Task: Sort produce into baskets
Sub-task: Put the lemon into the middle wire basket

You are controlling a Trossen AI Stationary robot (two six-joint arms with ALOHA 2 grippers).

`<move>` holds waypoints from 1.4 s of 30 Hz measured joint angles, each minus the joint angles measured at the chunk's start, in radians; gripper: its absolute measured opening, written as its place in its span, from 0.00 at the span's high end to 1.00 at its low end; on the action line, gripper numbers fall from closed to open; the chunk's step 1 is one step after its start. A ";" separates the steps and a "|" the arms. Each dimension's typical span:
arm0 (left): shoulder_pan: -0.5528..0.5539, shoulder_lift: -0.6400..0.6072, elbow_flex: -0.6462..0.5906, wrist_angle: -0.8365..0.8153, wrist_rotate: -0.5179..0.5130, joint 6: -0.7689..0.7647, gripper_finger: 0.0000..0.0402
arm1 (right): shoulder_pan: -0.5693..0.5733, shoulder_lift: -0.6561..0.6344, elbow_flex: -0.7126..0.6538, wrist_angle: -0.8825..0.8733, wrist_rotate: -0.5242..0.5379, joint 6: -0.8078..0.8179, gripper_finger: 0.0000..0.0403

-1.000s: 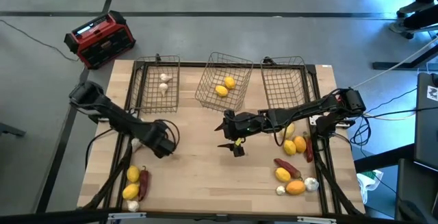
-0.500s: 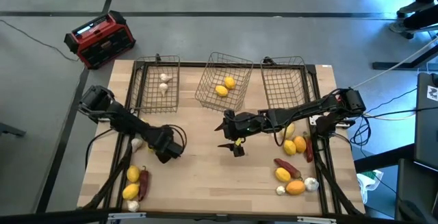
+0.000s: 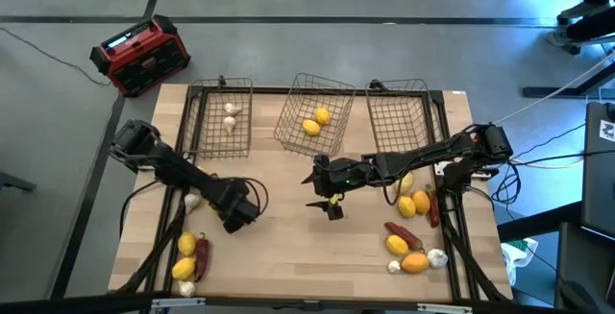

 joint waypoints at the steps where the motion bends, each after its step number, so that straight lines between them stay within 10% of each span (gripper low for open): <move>1: -0.003 -0.004 0.013 -0.001 -0.008 0.006 0.57 | 0.000 0.000 0.000 0.000 -0.011 0.000 0.24; 24: -0.004 -0.294 0.226 0.147 -0.385 0.126 0.53 | -0.001 0.000 0.000 0.004 0.002 0.098 0.24; 42: 0.207 -0.322 0.226 0.541 -0.401 0.536 0.53 | -0.001 0.007 0.000 -0.011 0.030 0.094 0.24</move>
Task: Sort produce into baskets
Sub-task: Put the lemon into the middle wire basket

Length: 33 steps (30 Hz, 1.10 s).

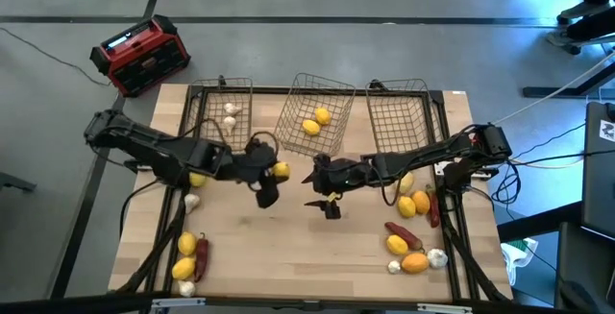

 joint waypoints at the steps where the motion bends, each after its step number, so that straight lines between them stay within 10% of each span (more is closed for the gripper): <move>1: 0.020 0.005 0.000 0.005 0.000 0.008 0.53 | 0.000 -0.005 0.000 -0.030 0.000 -0.013 0.24; 20: 0.395 0.192 0.005 0.207 0.151 0.152 0.53 | 0.000 -0.230 0.000 -0.207 -0.029 -0.069 0.24; 33: 0.591 0.416 0.300 0.088 0.280 0.225 0.53 | 0.000 -0.230 0.000 -0.217 -0.027 -0.076 0.24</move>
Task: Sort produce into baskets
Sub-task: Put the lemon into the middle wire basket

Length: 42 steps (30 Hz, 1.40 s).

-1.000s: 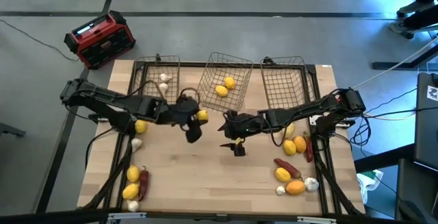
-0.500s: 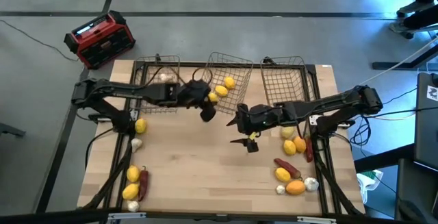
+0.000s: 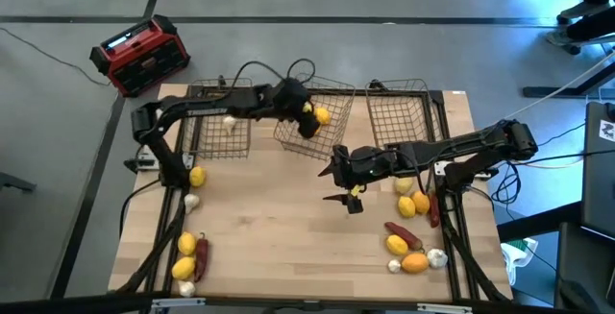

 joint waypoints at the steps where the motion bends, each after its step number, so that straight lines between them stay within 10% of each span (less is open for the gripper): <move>1: 0.009 0.016 0.027 -0.017 0.000 0.009 0.53 | 0.000 0.000 0.000 -0.004 0.000 0.000 0.24; 12: 0.099 0.151 0.219 -0.040 0.016 0.035 0.53 | 0.001 0.000 0.000 -0.056 0.000 0.006 0.24; 42: 0.084 0.352 0.223 -0.061 0.130 0.048 0.53 | 0.001 0.016 0.000 -0.121 -0.009 0.046 0.24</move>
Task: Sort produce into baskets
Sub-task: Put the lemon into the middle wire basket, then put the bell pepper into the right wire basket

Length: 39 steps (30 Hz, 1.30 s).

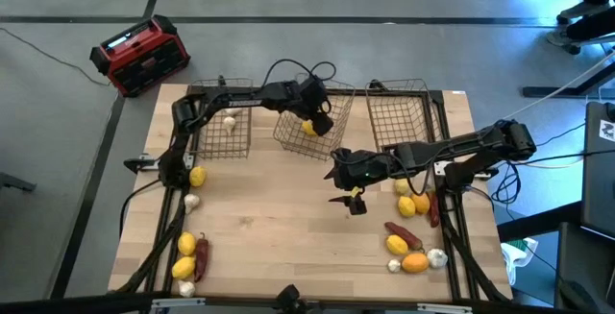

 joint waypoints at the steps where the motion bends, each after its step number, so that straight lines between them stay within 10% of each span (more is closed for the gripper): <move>1: -0.003 0.000 0.000 -0.001 -0.016 0.012 0.53 | -0.001 0.000 0.000 0.001 0.000 0.000 0.24; 25: -0.004 0.027 -0.001 -0.011 -0.066 0.014 0.31 | -0.001 0.000 0.000 0.002 0.000 0.015 0.24; 39: -0.093 -0.257 -0.001 -0.138 -0.067 0.127 0.32 | -0.001 0.000 0.000 -0.001 0.009 0.009 0.24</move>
